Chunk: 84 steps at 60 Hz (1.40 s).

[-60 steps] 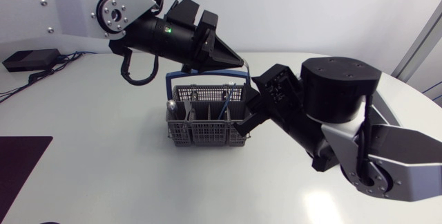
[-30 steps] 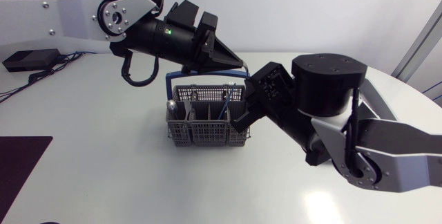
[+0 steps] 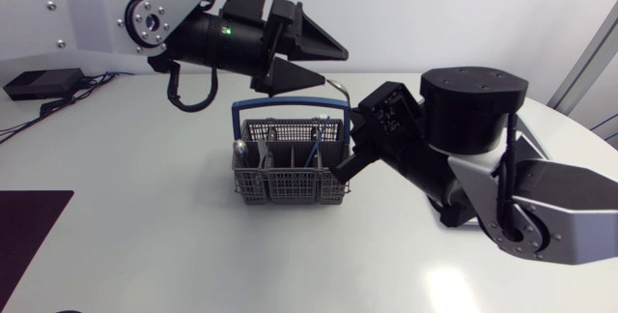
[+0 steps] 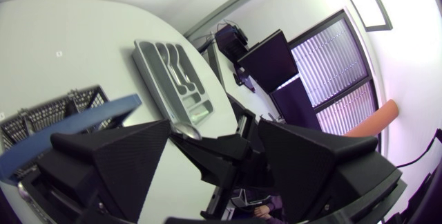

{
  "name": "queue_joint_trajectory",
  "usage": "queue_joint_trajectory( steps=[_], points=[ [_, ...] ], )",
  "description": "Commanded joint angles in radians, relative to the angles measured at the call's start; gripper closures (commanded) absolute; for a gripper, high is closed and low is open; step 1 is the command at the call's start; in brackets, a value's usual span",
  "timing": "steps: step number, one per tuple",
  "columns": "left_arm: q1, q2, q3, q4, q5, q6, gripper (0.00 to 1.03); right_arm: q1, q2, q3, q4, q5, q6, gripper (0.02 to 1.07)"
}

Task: Unload the cutlery basket into the drawer organizer.

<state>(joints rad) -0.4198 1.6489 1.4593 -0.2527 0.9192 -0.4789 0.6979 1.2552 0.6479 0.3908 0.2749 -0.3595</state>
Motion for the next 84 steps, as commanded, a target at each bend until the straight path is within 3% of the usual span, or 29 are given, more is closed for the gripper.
queue_joint_trajectory(
  steps=[1, 11, 18, 31, 44, 52, 60, 74, 84],
  points=[
    [0.049, -0.052, 0.004, 0.023, 0.01, -0.027, 0.04, -0.028, -0.03, -0.03, -0.035, -0.025, 0.01, 1.01],
    [0.092, -0.08, 0.007, 0.038, 0.009, -0.047, 0.04, -0.092, -0.114, -0.05, -0.11, -0.097, 0.013, 1.01],
    [0.113, -0.098, 0.013, -0.013, -0.002, 0.022, 0.04, -0.229, -0.197, -0.034, -0.239, -0.255, 0.011, 1.01],
    [0.122, -0.12, 0.03, -0.235, -0.226, 0.315, 0.04, -0.603, -0.2, 0.036, -0.503, -0.651, -0.122, 1.01],
    [0.147, -0.123, 0.006, -0.31, -0.335, 0.47, 0.04, -0.897, -0.08, 0.141, -0.757, -0.879, -0.417, 1.01],
    [0.138, -0.146, -0.027, -0.316, -0.414, 0.546, 0.04, -1.037, 0.044, 0.222, -0.949, -0.951, -0.667, 1.01],
    [0.102, -0.178, -0.071, -0.326, -0.494, 0.622, 0.04, -1.163, 0.193, 0.305, -1.127, -0.962, -0.931, 1.01],
    [0.024, -0.23, -0.163, -0.313, -0.612, 0.727, 0.04, -1.318, 0.424, 0.467, -1.343, -0.884, -1.265, 1.01],
    [-0.025, -0.262, -0.229, -0.27, -0.674, 0.769, 0.04, -1.379, 0.547, 0.584, -1.396, -0.807, -1.389, 1.01]
  ],
)
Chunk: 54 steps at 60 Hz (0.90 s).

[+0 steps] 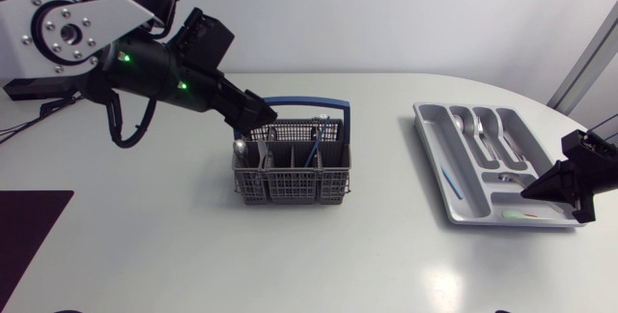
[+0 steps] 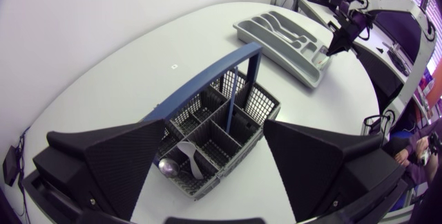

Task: Unload the cutlery basket into the drawer organizer.

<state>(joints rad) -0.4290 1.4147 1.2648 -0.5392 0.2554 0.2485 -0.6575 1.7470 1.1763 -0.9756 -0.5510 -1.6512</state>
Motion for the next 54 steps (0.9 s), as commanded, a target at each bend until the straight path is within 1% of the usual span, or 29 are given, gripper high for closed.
queue_joint_trajectory(
  steps=[1, 10, 14, 29, 37, 44, 47, 51, 54],
  points=[
    [-0.017, -0.028, -0.038, 0.016, -0.011, 0.043, 0.04, -0.025, 0.068, 0.068, -0.032, 0.028, -0.104, 1.01],
    [-0.039, -0.043, -0.065, 0.036, -0.03, 0.052, 0.04, -0.047, 0.164, 0.166, -0.071, 0.115, -0.174, 1.01],
    [-0.043, -0.049, -0.076, 0.042, -0.035, 0.054, 0.04, -0.048, 0.184, 0.184, -0.069, 0.141, -0.194, 1.01],
    [-0.068, -0.057, -0.093, 0.05, -0.042, 0.052, 0.04, -0.017, 0.197, 0.174, -0.043, 0.204, -0.237, 1.0],
    [-0.091, -0.065, -0.1, 0.054, -0.059, 0.049, 0.04, 0.002, 0.203, 0.132, 0.018, 0.227, -0.254, 0.99],
    [-0.097, -0.066, -0.102, 0.054, -0.064, 0.049, 0.04, 0.01, 0.209, 0.075, 0.124, 0.258, -0.275, 0.99],
    [-0.097, -0.069, -0.104, 0.056, -0.064, 0.049, 0.04, 0.012, 0.22, 0.074, 0.133, 0.27, -0.277, 0.99],
    [-0.097, -0.071, -0.104, 0.056, -0.064, 0.049, 0.04, 0.016, 0.233, 0.074, 0.135, 0.293, -0.279, 0.95],
    [-0.097, -0.071, -0.105, 0.056, -0.064, 0.048, 0.04, 0.016, 0.235, 0.068, 0.137, 0.299, -0.292, 0.95]
  ],
)
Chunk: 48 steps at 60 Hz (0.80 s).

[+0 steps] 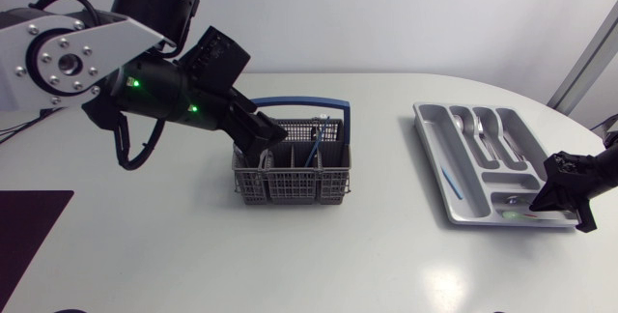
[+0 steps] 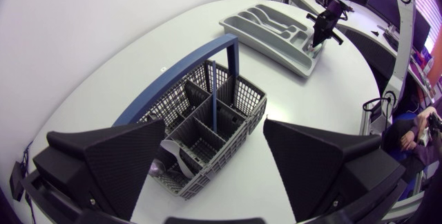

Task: Unload the cutlery basket into the drawer organizer.

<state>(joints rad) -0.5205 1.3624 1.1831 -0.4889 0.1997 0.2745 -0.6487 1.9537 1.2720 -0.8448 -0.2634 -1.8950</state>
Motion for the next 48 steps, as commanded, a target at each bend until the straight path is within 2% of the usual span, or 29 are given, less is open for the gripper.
queue_joint_trajectory(
  steps=[1, 14, 22, 29, 32, 43, 48],
  points=[
    [-0.006, -0.019, -0.023, 0.006, -0.008, 0.022, 0.04, 0.009, 0.028, -0.03, 0.006, 0.016, -0.053, 0.95],
    [-0.013, -0.017, -0.025, 0.009, -0.008, 0.015, 0.04, 0.031, 0.024, -0.02, -0.028, 0.064, -0.084, 0.93],
    [-0.018, -0.017, -0.023, 0.01, -0.008, 0.012, 0.04, 0.049, 0.014, -0.016, 0.024, 0.049, -0.064, 0.91],
    [-0.019, -0.025, -0.033, 0.01, -0.008, 0.017, 0.04, 0.037, -0.019, -0.019, 0.073, -0.014, -0.03, 0.56],
    [-0.018, -0.028, -0.034, 0.01, -0.008, 0.019, 0.04, 0.026, -0.027, -0.01, 0.07, -0.037, -0.013, 0.45],
    [-0.024, -0.034, -0.053, 0.023, -0.008, 0.022, 0.04, -0.019, -0.15, -0.037, 0.019, -0.154, -0.009, 0.43],
    [-0.033, -0.034, -0.069, 0.05, -0.008, 0.019, 0.04, -0.025, -0.26, -0.109, 0.006, -0.203, -0.009, 0.43]
  ],
)
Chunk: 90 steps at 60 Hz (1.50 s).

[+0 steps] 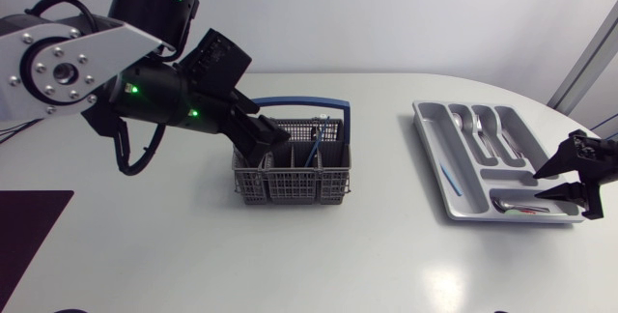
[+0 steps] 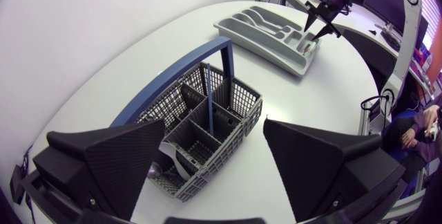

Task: Unload the cutlery basket into the drawer organizer.

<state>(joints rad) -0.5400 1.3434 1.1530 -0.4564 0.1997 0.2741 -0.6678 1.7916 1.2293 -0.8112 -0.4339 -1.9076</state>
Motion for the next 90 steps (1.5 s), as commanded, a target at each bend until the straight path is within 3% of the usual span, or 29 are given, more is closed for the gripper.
queue_joint_trajectory(
  steps=[1, 17, 26, 33, 44, 51, 67, 76, 81, 90],
  points=[
    [-0.015, -0.015, -0.039, 0.021, -0.008, 0.019, 0.04, -0.007, -0.11, -0.076, -0.029, -0.037, 0.004, 0.43],
    [-0.069, 0.076, -0.055, 0.133, -0.011, 0.002, 0.05, 0.103, -0.331, -0.271, -0.043, -0.141, 0.225, 0.43],
    [-0.103, 0.163, -0.058, 0.249, -0.098, -0.027, 0.1, 0.203, -0.429, -0.378, 0.001, -0.212, 0.386, 0.43],
    [-0.107, 0.234, -0.047, 0.311, -0.16, -0.056, 0.13, 0.267, -0.497, -0.455, 0.087, -0.244, 0.513, 0.43],
    [-0.129, 0.318, -0.033, 0.429, -0.267, -0.078, 0.28, 0.372, -0.587, -0.57, 0.247, -0.246, 0.713, 0.43],
    [-0.143, 0.37, -0.012, 0.461, -0.272, -0.087, 0.31, 0.428, -0.635, -0.62, 0.308, -0.246, 0.811, 0.43],
    [-0.161, 0.418, -0.012, 0.568, -0.318, -0.124, 0.43, 0.513, -0.706, -0.709, 0.365, -0.246, 0.898, 0.43],
    [-0.164, 0.438, -0.016, 0.618, -0.358, -0.138, 0.44, 0.525, -0.745, -0.743, 0.385, -0.246, 0.92, 0.43],
    [-0.169, 0.448, -0.018, 0.637, -0.361, -0.15, 0.51, 0.525, -0.75, -0.749, 0.386, -0.246, 0.923, 0.43],
    [-0.176, 0.454, -0.019, 0.659, -0.378, -0.156, 0.52, 0.525, -0.756, -0.76, 0.399, -0.246, 0.932, 0.43]
  ],
)
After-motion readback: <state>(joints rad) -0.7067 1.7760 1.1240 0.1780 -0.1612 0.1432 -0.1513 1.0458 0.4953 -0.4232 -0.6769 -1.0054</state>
